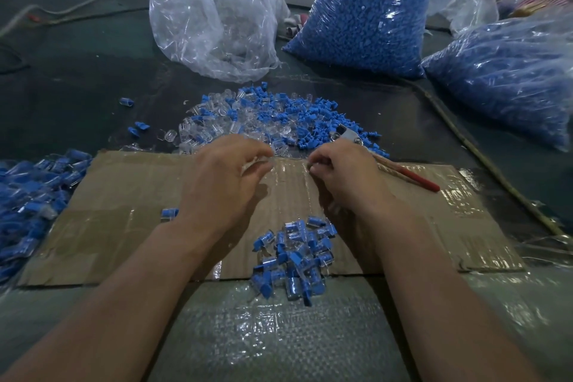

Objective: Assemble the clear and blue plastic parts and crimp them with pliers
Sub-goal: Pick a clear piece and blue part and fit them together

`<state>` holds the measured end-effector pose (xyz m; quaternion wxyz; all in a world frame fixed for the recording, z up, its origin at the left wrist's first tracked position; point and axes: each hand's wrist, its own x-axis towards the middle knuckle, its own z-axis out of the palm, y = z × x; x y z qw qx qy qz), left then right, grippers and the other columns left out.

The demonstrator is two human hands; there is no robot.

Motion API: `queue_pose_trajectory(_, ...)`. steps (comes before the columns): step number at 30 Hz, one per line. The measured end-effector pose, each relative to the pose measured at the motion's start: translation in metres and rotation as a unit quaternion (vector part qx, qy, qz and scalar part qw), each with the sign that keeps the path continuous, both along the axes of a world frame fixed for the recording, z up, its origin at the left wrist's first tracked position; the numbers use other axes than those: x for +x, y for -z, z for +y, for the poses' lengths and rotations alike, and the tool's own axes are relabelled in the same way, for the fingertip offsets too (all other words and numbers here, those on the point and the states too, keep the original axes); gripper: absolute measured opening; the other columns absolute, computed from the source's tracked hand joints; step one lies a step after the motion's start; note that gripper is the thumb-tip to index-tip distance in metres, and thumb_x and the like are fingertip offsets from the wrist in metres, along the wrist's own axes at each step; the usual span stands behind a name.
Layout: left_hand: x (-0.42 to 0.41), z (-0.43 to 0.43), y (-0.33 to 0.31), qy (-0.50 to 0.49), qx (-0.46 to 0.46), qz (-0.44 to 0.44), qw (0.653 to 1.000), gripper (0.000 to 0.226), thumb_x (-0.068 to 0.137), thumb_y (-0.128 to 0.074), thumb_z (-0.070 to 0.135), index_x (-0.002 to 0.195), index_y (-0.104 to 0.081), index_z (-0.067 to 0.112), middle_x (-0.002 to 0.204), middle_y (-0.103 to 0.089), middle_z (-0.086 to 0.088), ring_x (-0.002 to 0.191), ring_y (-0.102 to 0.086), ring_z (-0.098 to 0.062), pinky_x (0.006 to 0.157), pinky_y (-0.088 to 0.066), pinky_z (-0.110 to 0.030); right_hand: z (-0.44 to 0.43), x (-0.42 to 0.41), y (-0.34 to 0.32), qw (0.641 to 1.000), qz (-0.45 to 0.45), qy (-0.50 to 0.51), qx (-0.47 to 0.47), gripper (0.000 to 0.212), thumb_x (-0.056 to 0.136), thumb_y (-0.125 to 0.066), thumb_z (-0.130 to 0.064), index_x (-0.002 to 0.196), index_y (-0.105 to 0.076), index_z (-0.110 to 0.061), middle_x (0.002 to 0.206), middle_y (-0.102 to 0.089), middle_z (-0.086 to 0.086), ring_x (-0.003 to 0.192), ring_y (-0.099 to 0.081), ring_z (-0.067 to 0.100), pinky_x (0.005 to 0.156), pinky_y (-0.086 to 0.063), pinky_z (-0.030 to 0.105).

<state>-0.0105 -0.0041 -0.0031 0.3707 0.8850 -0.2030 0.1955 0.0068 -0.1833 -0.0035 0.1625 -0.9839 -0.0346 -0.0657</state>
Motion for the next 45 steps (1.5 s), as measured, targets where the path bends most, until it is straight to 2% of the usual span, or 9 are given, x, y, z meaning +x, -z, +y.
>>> queue_pose_trajectory(5,-0.003,-0.001,-0.003,0.003,-0.052,0.002,0.999,0.015,0.078,-0.069,0.009,0.093,-0.067,0.008,0.082,-0.058,0.006,0.071,-0.054,0.000,0.068,-0.048,-0.017,-0.001,-0.008,-0.006,0.986,-0.076,0.015,0.146,0.025,0.093,-0.051,-0.012,0.115,-0.063,-0.012,0.107,-0.059,0.004,0.094,-0.053,0.009,0.085,-0.041,0.021)
queue_pose_trajectory(10,-0.004,-0.001,-0.003,-0.003,-0.119,0.042,0.992,0.036,0.076,-0.071,0.009,0.109,-0.060,0.020,0.081,-0.053,0.025,0.075,-0.057,0.008,0.071,-0.044,-0.001,0.006,-0.015,-0.014,0.956,-0.064,-0.034,0.285,0.020,0.091,-0.052,-0.008,0.089,-0.061,-0.026,0.082,-0.058,-0.010,0.072,-0.059,-0.001,0.069,-0.047,0.006)
queue_pose_trajectory(12,-0.003,-0.001,-0.002,0.002,-0.134,0.059,0.989,0.032,0.076,-0.071,0.009,0.103,-0.062,0.023,0.082,-0.055,0.024,0.073,-0.059,0.008,0.071,-0.045,-0.002,0.009,-0.018,-0.016,0.945,-0.058,-0.047,0.319,0.025,0.090,-0.054,-0.009,0.081,-0.056,-0.032,0.077,-0.059,-0.014,0.071,-0.060,-0.005,0.068,-0.048,0.007)
queue_pose_trajectory(16,-0.003,-0.001,-0.004,0.026,-0.175,0.077,0.981,0.033,0.075,-0.070,0.008,0.088,-0.061,0.037,0.085,-0.060,0.018,0.078,-0.060,0.009,0.073,-0.048,-0.006,0.016,-0.021,-0.018,0.895,-0.042,-0.057,0.440,0.018,0.086,-0.060,-0.008,0.078,-0.057,-0.023,0.073,-0.062,-0.007,0.069,-0.064,0.003,0.067,-0.052,0.015)
queue_pose_trajectory(20,-0.004,-0.001,-0.006,0.029,-0.228,0.113,0.967,0.033,0.072,-0.073,0.008,0.085,-0.061,0.035,0.080,-0.066,0.012,0.074,-0.065,0.002,0.067,-0.050,-0.008,0.020,-0.023,-0.019,0.909,-0.070,-0.082,0.403,0.017,0.083,-0.064,-0.011,0.075,-0.057,-0.024,0.072,-0.059,-0.006,0.065,-0.056,0.003,0.064,-0.050,0.016)
queue_pose_trajectory(27,-0.005,-0.002,-0.004,0.049,-0.226,0.130,0.964,0.029,0.072,-0.073,0.008,0.076,-0.063,0.035,0.075,-0.069,0.015,0.070,-0.066,0.000,0.066,-0.052,-0.011,0.024,-0.026,-0.020,0.861,-0.007,-0.088,0.500,0.019,0.088,-0.056,-0.004,0.077,-0.056,-0.020,0.070,-0.062,-0.004,0.064,-0.064,0.008,0.065,-0.055,0.022)
queue_pose_trajectory(31,-0.005,-0.003,-0.005,0.054,-0.224,0.126,0.965,0.030,0.072,-0.071,0.010,0.077,-0.062,0.038,0.080,-0.068,0.020,0.071,-0.066,0.002,0.066,-0.051,-0.010,0.028,-0.027,-0.017,0.893,0.003,-0.110,0.435,0.021,0.087,-0.058,-0.009,0.077,-0.055,-0.027,0.069,-0.064,-0.013,0.067,-0.064,0.006,0.066,-0.055,0.023)
queue_pose_trajectory(35,-0.006,-0.003,-0.006,0.050,-0.203,0.108,0.972,0.037,0.073,-0.072,0.007,0.078,-0.061,0.042,0.073,-0.065,0.022,0.072,-0.065,0.004,0.067,-0.051,-0.009,0.028,-0.028,-0.016,0.918,-0.015,-0.113,0.379,0.021,0.086,-0.061,-0.014,0.076,-0.055,-0.032,0.071,-0.062,-0.007,0.071,-0.063,0.010,0.070,-0.057,0.033)
queue_pose_trajectory(45,-0.006,-0.004,-0.004,0.078,-0.209,0.110,0.968,0.034,0.073,-0.071,0.001,0.080,-0.064,0.033,0.079,-0.068,0.013,0.073,-0.066,0.000,0.070,-0.052,-0.012,0.024,-0.032,-0.023,0.895,0.024,-0.105,0.433,0.014,0.081,-0.066,-0.009,0.073,-0.060,-0.018,0.065,-0.066,-0.002,0.060,-0.066,0.011,0.058,-0.054,0.019)
